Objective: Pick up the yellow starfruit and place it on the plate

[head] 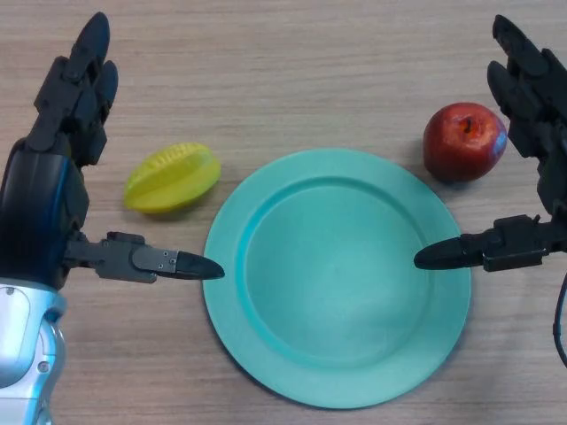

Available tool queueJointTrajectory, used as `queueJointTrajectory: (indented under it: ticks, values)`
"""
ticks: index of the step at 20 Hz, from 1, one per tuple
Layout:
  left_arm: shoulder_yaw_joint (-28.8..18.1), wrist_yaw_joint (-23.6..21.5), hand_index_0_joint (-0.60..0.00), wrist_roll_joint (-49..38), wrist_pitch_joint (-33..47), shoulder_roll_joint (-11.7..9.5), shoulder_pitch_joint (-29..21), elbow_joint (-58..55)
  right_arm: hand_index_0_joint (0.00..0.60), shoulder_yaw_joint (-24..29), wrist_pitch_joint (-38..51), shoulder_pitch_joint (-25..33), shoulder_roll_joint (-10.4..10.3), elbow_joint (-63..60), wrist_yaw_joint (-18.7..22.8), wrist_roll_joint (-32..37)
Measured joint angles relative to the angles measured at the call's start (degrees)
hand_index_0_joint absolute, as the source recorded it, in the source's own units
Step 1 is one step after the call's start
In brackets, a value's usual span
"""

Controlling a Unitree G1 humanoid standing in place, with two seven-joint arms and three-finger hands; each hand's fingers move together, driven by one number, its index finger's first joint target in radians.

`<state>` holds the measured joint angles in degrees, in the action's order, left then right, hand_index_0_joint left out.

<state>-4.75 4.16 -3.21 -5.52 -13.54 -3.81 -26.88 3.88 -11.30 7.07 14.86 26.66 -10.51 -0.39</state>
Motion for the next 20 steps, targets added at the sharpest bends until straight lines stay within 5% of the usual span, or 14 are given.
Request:
queueJointTrajectory:
  ticks: [10,20]
  values:
    - [-0.2,0.0,0.000,-0.5,-0.5,0.2,-0.7,0.0,0.000,0.0,-2.1,-0.2,0.0,1.3,0.0,1.8]
    - [-1.4,-2.3,0.000,7.3,10.5,-4.4,-13.2,32.6,0.000,0.1,-3.4,-1.5,0.0,3.5,-0.1,3.1]
